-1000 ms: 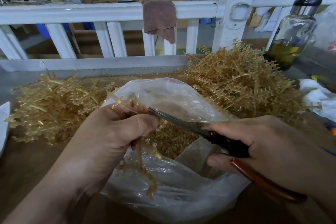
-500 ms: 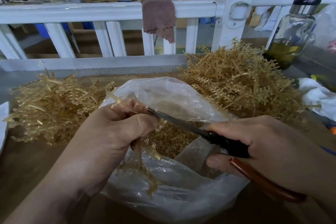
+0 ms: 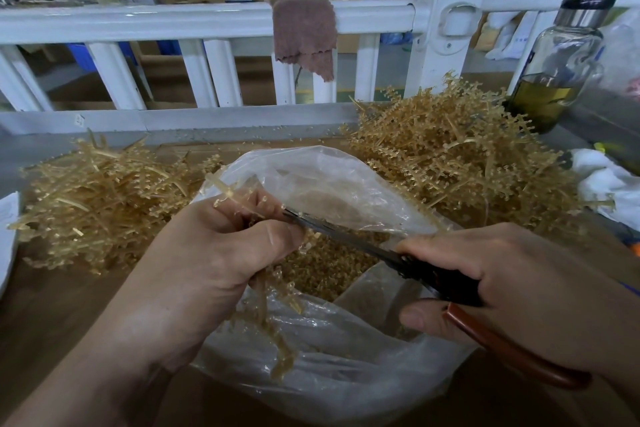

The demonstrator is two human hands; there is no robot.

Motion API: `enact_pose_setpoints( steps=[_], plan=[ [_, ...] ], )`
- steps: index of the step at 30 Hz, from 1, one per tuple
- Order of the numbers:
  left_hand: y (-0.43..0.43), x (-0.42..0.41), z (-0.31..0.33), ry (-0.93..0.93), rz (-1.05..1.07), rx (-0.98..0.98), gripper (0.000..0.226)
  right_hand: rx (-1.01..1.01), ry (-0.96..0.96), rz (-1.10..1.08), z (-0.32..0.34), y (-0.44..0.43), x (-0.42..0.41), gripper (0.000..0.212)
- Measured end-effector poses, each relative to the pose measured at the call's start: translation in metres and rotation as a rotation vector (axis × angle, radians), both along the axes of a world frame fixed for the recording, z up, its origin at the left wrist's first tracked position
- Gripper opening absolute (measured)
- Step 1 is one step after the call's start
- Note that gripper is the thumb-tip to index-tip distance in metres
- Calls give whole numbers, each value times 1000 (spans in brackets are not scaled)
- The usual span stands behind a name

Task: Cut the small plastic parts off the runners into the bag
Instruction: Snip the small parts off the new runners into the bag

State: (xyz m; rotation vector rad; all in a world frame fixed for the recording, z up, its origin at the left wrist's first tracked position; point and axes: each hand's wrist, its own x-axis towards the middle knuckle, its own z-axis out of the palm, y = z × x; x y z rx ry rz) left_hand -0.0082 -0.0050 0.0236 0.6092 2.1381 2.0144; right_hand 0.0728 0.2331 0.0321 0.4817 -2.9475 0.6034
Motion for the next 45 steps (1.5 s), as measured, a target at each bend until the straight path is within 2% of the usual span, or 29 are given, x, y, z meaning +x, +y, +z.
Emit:
enact_pose_setpoints(
  steps=[4,5,7,10,14,22,33,40,45],
  plan=[
    [-2,2,0,72,-20,-47,5,8,2,10,0,0,0,56],
    [-3,2,-1,81,-21,-50,10,11,8,9,0,0,0,58],
    [-3,1,-2,77,-23,-44,12,17,24,5,-1,-1,-1,60],
    [-2,1,-2,59,-26,-17,3,21,56,-3,-3,-2,0,58],
    [-3,0,-3,43,-23,-12,14,4,74,-15,-4,-4,-1,53],
    [-2,0,-1,41,-43,-2,14,0,76,-14,-2,-4,0,54],
    [-3,-1,-3,36,-44,6,18,43,98,-24,0,-5,0,38],
    [-3,-1,-2,31,-50,-3,16,15,91,-6,-3,-4,-2,51],
    [-2,-2,-4,0,-16,-11,17,12,92,-31,-5,-5,-3,47]
  ],
)
